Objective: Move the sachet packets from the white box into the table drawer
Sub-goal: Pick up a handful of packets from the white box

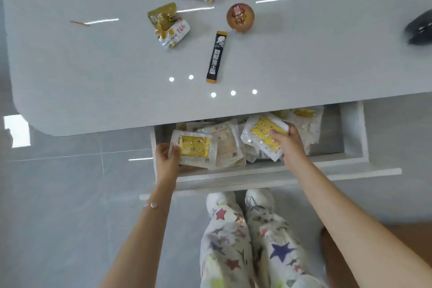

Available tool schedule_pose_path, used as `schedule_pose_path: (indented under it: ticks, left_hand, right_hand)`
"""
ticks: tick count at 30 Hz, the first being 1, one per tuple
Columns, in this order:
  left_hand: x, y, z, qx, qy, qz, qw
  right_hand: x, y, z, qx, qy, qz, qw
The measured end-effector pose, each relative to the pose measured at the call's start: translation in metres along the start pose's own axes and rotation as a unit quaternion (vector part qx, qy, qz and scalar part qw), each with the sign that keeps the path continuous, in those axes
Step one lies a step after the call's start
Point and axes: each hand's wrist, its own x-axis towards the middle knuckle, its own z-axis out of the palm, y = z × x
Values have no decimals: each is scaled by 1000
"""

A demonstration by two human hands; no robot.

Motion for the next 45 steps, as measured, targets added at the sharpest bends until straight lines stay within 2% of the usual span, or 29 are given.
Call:
schedule_pose_path:
  ticks: [3, 7, 12, 16, 18, 21, 23, 27, 32, 35, 38, 45]
  left_hand:
    - [23, -11, 1, 25, 28, -6, 999]
    - [20, -7, 5, 79, 25, 17, 996]
    - [-34, 31, -4, 190, -8, 87, 978]
    - [-102, 84, -20, 259, -29, 172, 950]
    - [-140, 114, -30, 291, -23, 218, 931]
    - [-192, 153, -49, 347, -13, 255, 902]
    - [-222, 173, -66, 376, -7, 281, 883]
    - [-277, 205, -109, 406, 34, 321, 855]
    - [-330, 230, -165, 420, 85, 306, 850]
    - [-364, 230, -206, 412, 142, 297, 849]
    - [-390, 223, -245, 395, 188, 267, 859]
    - [-426, 167, -345, 348, 289, 181, 873]
  right_hand:
    - [21, 13, 1, -11, 9, 7, 1000]
    - [6, 14, 0, -128, 36, -47, 990]
    - [-55, -22, -1, -298, 59, -195, 933]
    - [-127, -76, 0, -357, 22, -254, 899]
    - [-163, -108, 0, -417, 13, -307, 855]
    - [-215, -152, -3, -557, -13, -377, 740]
    - [-248, -178, -5, -613, -30, -383, 690]
    - [-316, -221, -4, -653, -58, -402, 639]
    - [-387, -258, 15, -683, -95, -448, 569]
    - [-433, -269, 42, -689, -132, -485, 522]
    - [-475, -268, 79, -697, -178, -517, 465]
    - [-563, -226, 178, -684, -247, -579, 368]
